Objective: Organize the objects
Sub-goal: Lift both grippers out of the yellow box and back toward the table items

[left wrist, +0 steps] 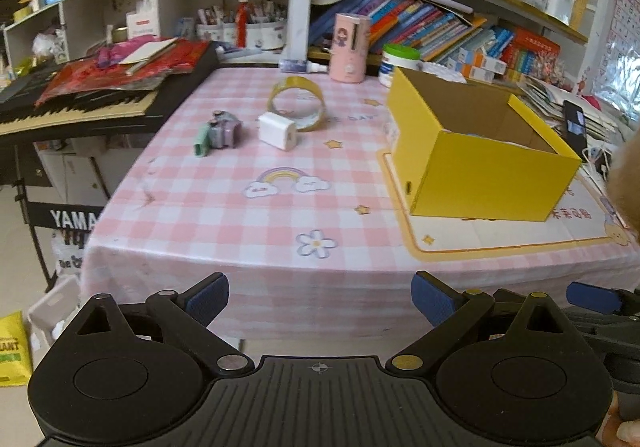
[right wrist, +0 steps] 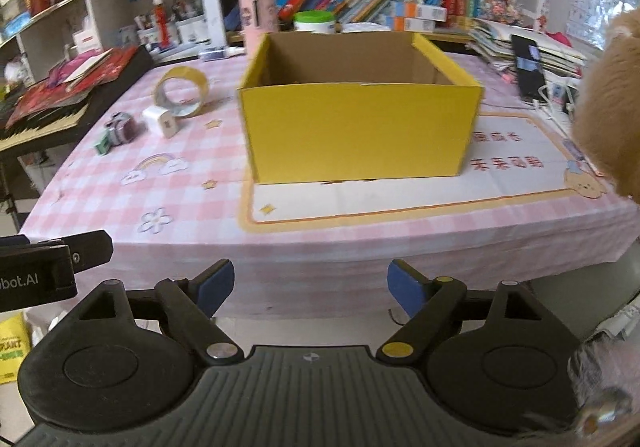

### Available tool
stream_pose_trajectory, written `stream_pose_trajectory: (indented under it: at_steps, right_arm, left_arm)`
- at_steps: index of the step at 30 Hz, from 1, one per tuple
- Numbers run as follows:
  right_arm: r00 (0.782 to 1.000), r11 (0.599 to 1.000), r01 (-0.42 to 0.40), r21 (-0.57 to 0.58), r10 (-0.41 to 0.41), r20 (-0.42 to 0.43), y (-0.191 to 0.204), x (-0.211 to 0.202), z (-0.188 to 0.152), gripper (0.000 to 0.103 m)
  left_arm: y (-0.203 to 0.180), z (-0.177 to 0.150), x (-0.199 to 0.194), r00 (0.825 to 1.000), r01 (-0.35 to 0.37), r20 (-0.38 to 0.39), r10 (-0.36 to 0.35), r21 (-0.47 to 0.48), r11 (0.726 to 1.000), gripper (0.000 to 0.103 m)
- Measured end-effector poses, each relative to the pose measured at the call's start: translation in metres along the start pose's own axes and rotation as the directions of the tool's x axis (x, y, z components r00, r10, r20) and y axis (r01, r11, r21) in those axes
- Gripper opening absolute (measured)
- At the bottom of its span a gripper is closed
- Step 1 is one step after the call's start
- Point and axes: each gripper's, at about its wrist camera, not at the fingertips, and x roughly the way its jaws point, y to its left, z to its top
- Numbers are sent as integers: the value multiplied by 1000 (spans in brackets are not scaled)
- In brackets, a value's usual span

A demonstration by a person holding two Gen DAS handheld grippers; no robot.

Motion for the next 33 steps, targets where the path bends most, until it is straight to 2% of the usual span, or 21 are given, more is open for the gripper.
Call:
stream_pose_trajectory:
  at_steps: [17,33]
  right_arm:
    - [990,982,-128,-136,135,38,82,-2,10,83]
    - [987,975,-153,-162,159,20,98,21,23,83]
  left_arm:
    - [67,-3,-23,993,-110,43,114,-87,990,99]
    - [79,7,-1,990,-133,19,136,-112,985,99]
